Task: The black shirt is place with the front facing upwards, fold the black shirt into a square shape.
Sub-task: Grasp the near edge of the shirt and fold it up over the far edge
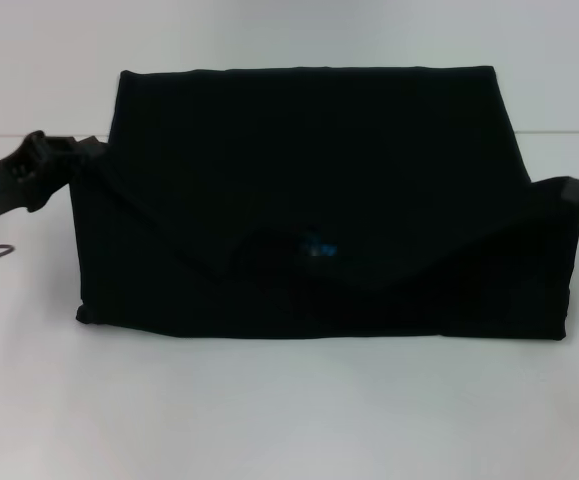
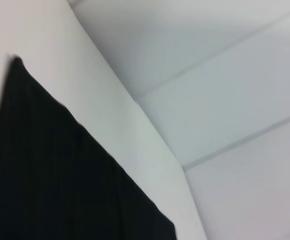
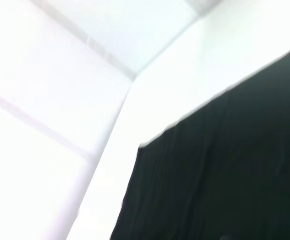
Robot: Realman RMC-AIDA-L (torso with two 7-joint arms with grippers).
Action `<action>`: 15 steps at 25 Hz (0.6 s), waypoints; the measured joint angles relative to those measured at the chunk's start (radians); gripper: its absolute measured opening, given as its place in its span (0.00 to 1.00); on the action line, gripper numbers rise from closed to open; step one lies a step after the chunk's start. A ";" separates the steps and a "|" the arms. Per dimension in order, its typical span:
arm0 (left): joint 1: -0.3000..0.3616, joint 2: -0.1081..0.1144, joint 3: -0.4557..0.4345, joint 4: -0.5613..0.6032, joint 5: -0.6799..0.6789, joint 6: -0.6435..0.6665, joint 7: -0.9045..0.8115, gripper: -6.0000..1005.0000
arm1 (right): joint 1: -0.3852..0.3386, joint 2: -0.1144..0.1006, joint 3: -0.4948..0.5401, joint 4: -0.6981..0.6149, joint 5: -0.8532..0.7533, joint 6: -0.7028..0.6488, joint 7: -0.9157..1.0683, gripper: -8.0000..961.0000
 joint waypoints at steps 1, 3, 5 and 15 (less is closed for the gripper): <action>0.000 0.000 0.000 0.000 0.000 0.000 0.000 0.01 | -0.005 0.013 0.000 0.006 0.022 0.040 -0.023 0.06; 0.002 -0.036 0.000 -0.003 -0.037 -0.072 0.060 0.01 | -0.010 0.043 -0.003 0.009 0.049 0.123 -0.081 0.06; -0.001 -0.055 0.002 -0.007 -0.055 -0.121 0.106 0.01 | -0.005 0.072 -0.006 0.010 0.059 0.204 -0.141 0.06; -0.033 -0.075 0.008 -0.008 -0.130 -0.233 0.204 0.01 | 0.053 0.147 -0.012 0.012 0.140 0.424 -0.367 0.06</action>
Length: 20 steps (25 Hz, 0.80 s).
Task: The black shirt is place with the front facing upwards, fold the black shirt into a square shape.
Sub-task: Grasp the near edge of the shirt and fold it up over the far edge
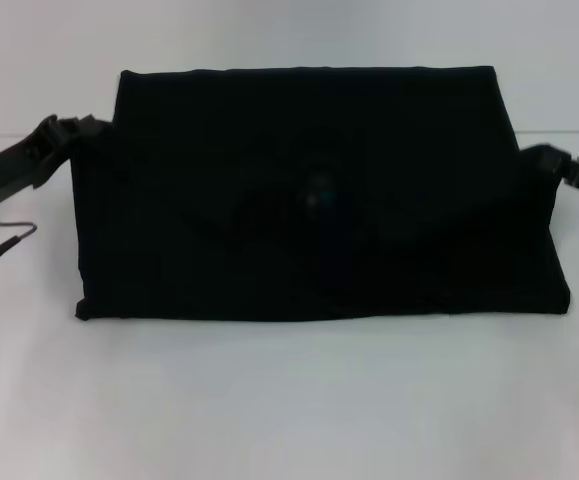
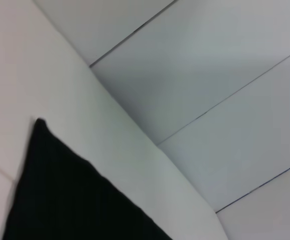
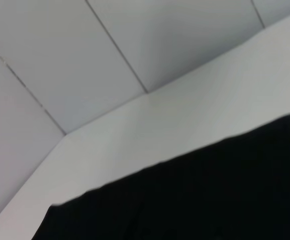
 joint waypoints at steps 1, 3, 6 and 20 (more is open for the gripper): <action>-0.006 0.000 0.001 0.000 -0.001 -0.008 0.005 0.01 | 0.006 0.000 0.000 0.000 0.007 0.011 -0.002 0.06; -0.013 -0.005 0.002 -0.001 -0.001 -0.031 0.021 0.01 | 0.018 0.001 0.000 0.001 0.013 0.029 -0.005 0.06; -0.023 -0.026 0.003 -0.015 -0.001 -0.107 0.066 0.01 | 0.029 0.006 0.000 0.014 0.019 0.071 -0.028 0.07; -0.101 -0.103 0.002 -0.064 -0.011 -0.375 0.302 0.02 | 0.057 0.023 0.000 0.149 0.132 0.268 -0.286 0.11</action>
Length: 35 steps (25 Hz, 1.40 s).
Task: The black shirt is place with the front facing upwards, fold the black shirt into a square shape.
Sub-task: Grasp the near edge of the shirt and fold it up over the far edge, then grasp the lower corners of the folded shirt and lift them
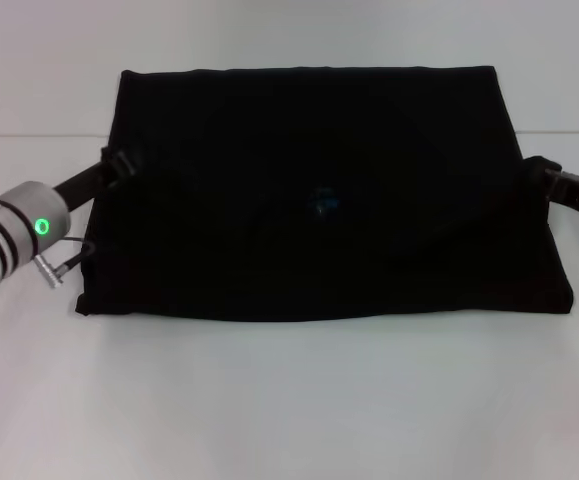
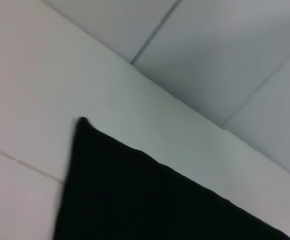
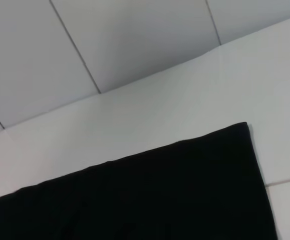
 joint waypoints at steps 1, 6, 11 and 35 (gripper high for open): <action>-0.003 -0.004 0.000 0.000 0.000 0.001 0.015 0.02 | 0.001 0.000 0.000 0.002 0.000 0.004 -0.005 0.11; 0.004 -0.008 0.005 -0.002 -0.016 0.036 -0.005 0.07 | -0.005 0.000 0.009 0.003 0.002 -0.011 0.001 0.16; 0.044 0.005 0.020 0.001 -0.027 0.122 -0.072 0.17 | -0.056 -0.004 0.010 -0.003 0.033 -0.113 0.005 0.28; 0.262 0.206 0.238 0.077 0.204 0.527 -0.578 0.87 | -0.166 -0.001 -0.371 -0.033 -0.116 -0.690 -0.336 0.98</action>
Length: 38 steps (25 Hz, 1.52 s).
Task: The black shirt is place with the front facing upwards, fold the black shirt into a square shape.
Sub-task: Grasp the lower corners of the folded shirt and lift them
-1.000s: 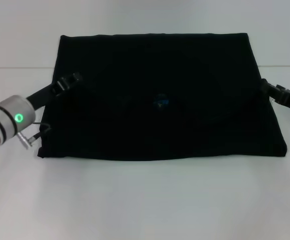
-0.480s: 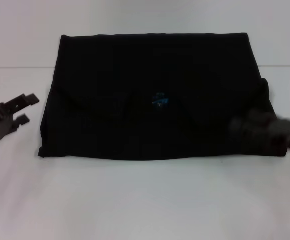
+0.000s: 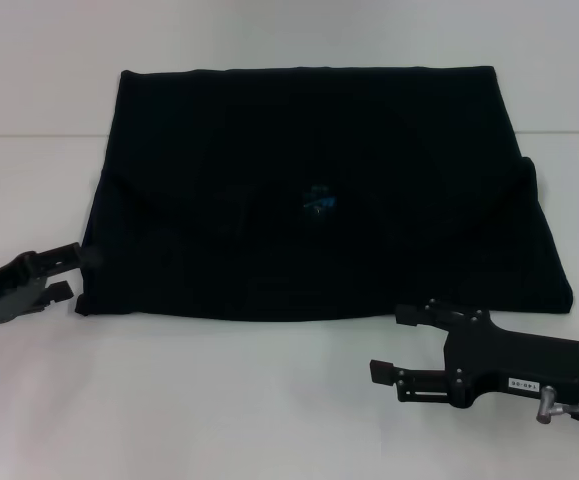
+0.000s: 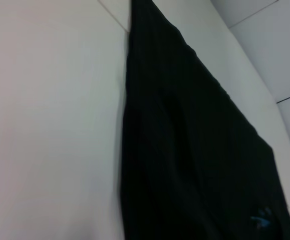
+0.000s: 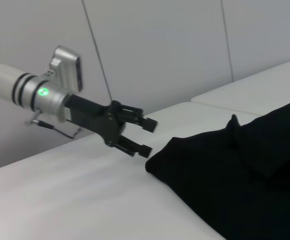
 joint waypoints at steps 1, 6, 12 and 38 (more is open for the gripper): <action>-0.004 -0.005 0.005 0.001 0.000 -0.018 0.006 0.87 | 0.001 0.001 -0.003 0.000 0.000 0.000 0.000 0.98; -0.024 -0.017 0.013 0.005 -0.001 -0.057 0.030 0.87 | 0.001 0.003 -0.001 0.001 0.006 0.000 0.000 0.98; -0.039 -0.020 0.043 -0.001 0.003 -0.086 0.030 0.87 | 0.001 0.003 0.009 0.010 0.010 0.001 0.000 0.99; -0.054 -0.033 0.158 0.008 0.005 -0.100 0.031 0.86 | 0.001 0.004 0.023 0.013 0.039 0.005 0.002 0.98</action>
